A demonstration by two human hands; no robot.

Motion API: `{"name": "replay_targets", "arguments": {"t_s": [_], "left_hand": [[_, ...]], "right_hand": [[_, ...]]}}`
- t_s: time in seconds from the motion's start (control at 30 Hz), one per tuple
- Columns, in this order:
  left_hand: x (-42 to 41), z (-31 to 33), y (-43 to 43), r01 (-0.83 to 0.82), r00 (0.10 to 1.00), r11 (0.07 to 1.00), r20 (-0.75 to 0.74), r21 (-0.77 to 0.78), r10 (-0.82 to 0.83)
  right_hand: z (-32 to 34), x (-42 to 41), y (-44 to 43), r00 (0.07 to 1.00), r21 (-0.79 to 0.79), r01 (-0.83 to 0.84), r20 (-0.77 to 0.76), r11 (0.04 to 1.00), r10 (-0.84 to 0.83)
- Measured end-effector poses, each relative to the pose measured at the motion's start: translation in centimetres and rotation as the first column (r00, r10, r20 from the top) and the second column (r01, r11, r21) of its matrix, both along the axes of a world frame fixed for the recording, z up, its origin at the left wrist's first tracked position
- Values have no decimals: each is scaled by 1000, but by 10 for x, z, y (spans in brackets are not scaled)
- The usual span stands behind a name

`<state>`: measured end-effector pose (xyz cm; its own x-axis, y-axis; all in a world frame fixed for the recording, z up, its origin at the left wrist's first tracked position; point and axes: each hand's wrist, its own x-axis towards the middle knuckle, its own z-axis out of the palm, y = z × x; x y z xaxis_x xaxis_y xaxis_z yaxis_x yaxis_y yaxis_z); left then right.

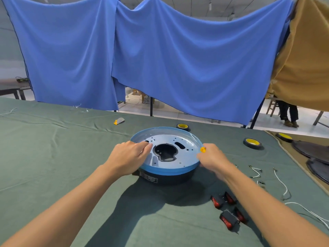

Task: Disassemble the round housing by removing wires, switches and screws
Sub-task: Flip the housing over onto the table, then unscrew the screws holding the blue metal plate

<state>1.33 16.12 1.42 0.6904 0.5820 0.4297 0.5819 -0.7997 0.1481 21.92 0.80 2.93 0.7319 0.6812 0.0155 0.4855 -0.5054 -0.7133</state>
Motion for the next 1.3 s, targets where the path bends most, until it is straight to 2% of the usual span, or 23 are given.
{"name": "replay_targets", "arguments": {"t_s": [0.13, 0.2, 0.27, 0.33, 0.43, 0.57, 0.67, 0.73, 0.83, 0.9, 0.97, 1.03, 1.17, 1.23, 1.3], "left_hand": [[-5, 13, -3, 224, 971, 951, -35, -215, -236], [0, 11, -10, 224, 970, 950, -42, -218, -238], [7, 6, -18, 134, 988, 972, -43, -193, -145], [15, 4, -26, 32, 999, 975, -26, -218, -38], [27, 3, -38, -24, 999, 985, -38, -169, 18], [45, -2, -58, -63, 990, 995, -130, -78, 53], [57, 2, -75, -19, 970, 994, -244, -109, -8], [60, 9, -81, 22, 971, 975, -229, -222, -74], [56, 23, -78, 128, 946, 864, -201, -486, -254], [51, 32, -74, 197, 877, 803, -264, -563, -400], [47, 36, -68, 226, 837, 816, -322, -532, -442], [46, 34, -63, 242, 837, 853, -345, -462, -424], [50, 18, -63, 209, 863, 886, -348, -414, -366], [54, 14, -63, 168, 884, 897, -340, -410, -321], [60, 12, -66, 100, 893, 895, -357, -434, -273]], "right_hand": [[13, 16, 10, 973, -146, -174, 125, 974, 192], [10, 20, 17, 950, -177, -104, 274, 979, 150], [6, 20, 19, 932, -146, -1, 358, 989, 54], [4, 17, 18, 946, -81, 63, 322, 995, -34], [3, 12, 12, 979, -4, 151, 140, 989, -149], [4, 0, -4, 995, -47, 94, 41, 994, -93], [5, -1, -7, 995, -72, 71, 68, 995, -66], [10, 5, -6, 996, -83, 54, 71, 995, -48], [19, 20, -8, 997, -121, -68, 24, 990, 71], [25, 27, -7, 987, -152, -147, 37, 977, 155], [28, 34, -3, 975, -153, -204, 55, 967, 214], [28, 37, 4, 968, -148, -221, 85, 964, 235], [16, 28, 14, 965, -96, -79, 241, 992, 100], [8, 19, 10, 975, -51, -21, 219, 998, 32], [3, 16, -2, 994, -3, 28, 108, 1000, -28]]}}
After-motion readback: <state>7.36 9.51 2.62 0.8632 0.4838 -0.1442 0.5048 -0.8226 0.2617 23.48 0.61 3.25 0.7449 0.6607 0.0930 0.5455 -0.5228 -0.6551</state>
